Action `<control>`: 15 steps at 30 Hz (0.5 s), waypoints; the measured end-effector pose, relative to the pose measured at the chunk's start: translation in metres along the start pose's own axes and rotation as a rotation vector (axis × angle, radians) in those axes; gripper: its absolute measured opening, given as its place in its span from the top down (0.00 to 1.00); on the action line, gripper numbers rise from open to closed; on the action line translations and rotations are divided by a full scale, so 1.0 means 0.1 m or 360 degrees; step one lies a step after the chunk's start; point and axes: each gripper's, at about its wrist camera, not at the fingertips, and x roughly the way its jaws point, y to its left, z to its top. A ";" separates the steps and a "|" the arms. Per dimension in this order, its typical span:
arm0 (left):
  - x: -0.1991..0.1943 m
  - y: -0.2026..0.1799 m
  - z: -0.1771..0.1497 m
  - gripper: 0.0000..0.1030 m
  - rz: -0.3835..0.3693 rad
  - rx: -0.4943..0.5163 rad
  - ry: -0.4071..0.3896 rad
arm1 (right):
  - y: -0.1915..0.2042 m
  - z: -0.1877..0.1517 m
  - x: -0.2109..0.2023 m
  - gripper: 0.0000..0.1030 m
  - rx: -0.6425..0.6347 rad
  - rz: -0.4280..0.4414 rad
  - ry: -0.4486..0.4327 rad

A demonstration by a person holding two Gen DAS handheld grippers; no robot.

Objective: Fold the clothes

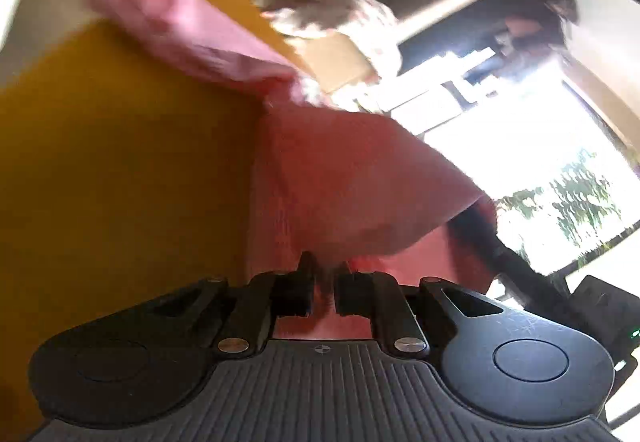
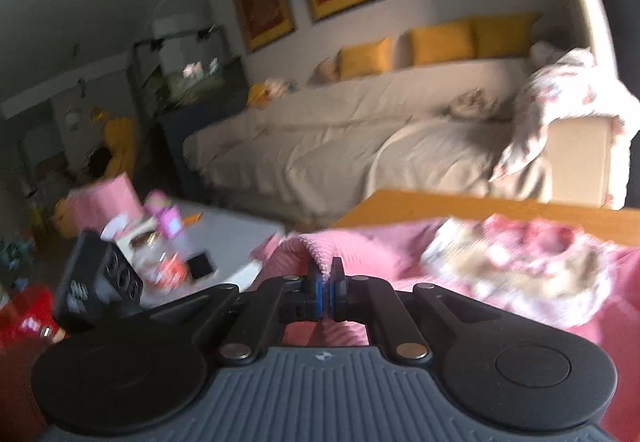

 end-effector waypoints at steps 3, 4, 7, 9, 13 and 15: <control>-0.33 0.20 -0.06 0.91 0.0122 0.0004 -0.0059 | 0.13 -0.27 0.24 0.95 -0.0051 0.0049 0.0191; -0.43 0.24 -0.06 0.88 0.0128 -0.0009 -0.0074 | 0.17 -0.36 0.30 0.93 -0.0065 0.0065 0.0244; -0.67 0.29 0.01 0.72 0.0131 0.0000 -0.0132 | 0.30 -0.62 0.42 0.88 -0.0103 0.0110 0.0375; -0.71 0.18 0.07 0.55 0.0101 0.0070 -0.0162 | 0.38 -0.69 0.38 0.76 -0.0139 0.0154 0.0373; -0.55 -0.15 0.14 0.32 -0.0049 0.0217 -0.0127 | 0.48 -0.71 0.11 0.63 -0.0233 0.0229 0.0380; -0.39 -0.32 0.13 0.23 -0.0140 0.0290 -0.0071 | 0.45 -0.70 -0.13 0.62 -0.0283 0.0161 0.0326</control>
